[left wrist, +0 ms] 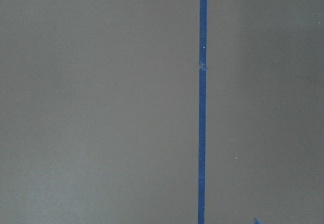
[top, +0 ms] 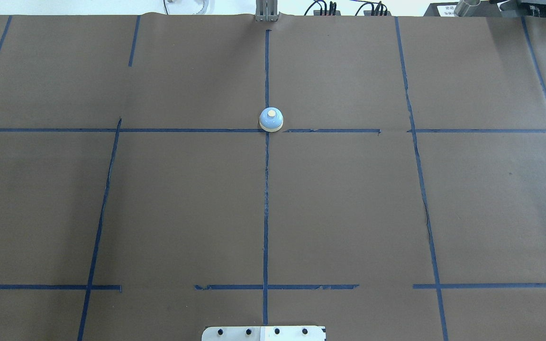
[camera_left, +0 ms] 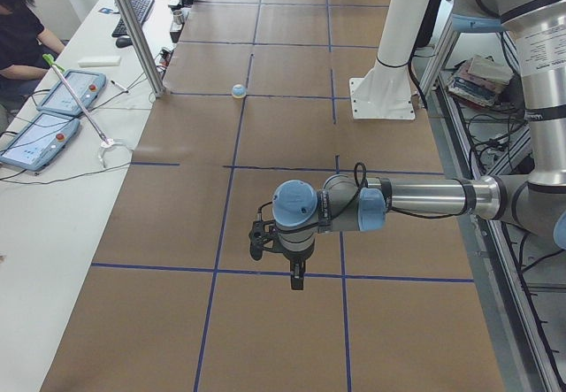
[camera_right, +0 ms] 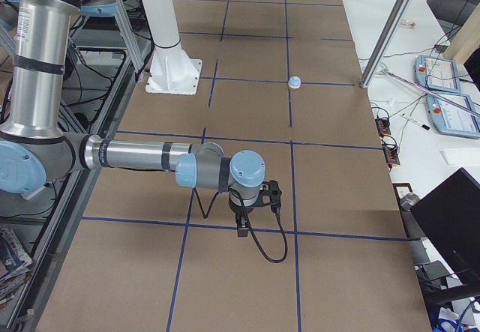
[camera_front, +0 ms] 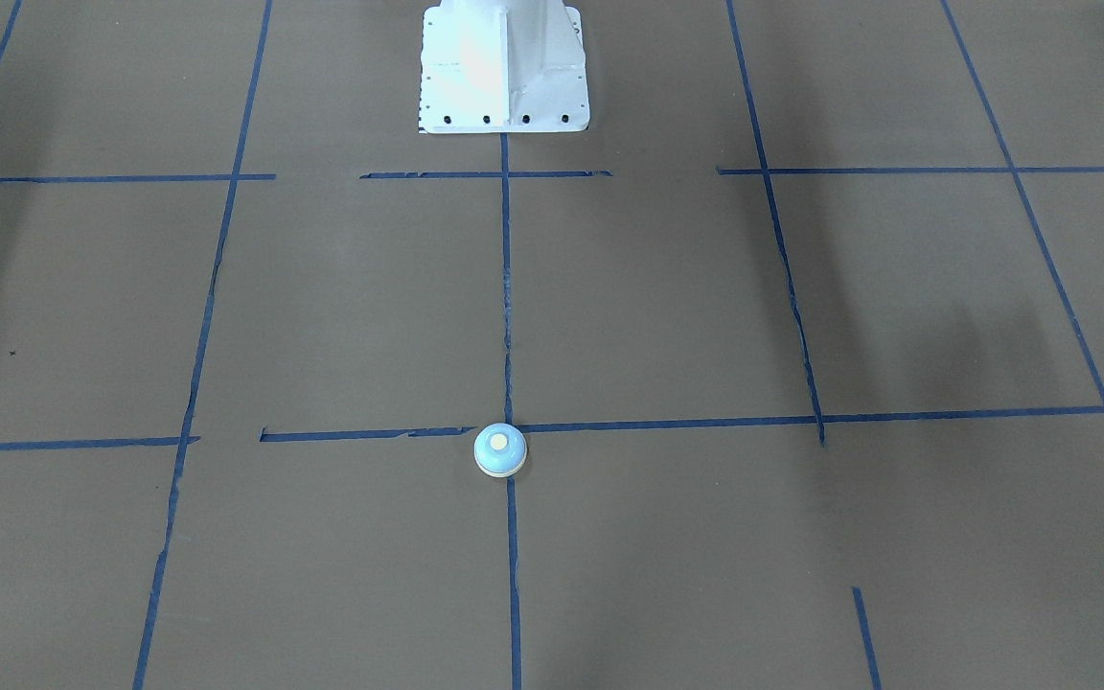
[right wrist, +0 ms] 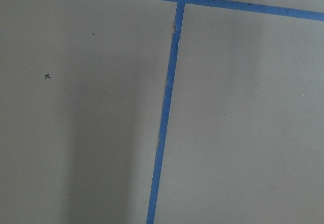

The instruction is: Place and press bell with both arms

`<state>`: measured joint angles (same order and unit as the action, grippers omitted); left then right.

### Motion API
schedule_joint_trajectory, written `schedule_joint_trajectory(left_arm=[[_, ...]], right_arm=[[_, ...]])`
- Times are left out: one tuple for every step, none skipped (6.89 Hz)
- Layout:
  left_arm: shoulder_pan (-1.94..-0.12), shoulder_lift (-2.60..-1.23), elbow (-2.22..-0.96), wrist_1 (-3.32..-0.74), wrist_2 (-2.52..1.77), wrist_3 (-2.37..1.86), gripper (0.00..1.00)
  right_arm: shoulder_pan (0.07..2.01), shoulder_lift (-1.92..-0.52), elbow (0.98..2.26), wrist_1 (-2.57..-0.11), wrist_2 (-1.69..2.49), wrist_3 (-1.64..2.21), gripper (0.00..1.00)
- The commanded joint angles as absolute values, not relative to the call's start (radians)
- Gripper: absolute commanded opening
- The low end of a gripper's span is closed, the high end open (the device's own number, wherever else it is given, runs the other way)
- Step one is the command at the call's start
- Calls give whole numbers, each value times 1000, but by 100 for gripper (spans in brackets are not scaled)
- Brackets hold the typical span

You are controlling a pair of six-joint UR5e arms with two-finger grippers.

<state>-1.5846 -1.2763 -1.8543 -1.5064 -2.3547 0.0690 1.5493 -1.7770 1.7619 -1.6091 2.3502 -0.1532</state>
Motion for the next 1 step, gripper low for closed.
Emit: schedule_joint_trajectory(left_arm=[[-1583, -1276, -1855, -1506, -2355, 69, 100]], right_arm=[[1549, -1778, 1763, -1609, 2352, -153, 100]])
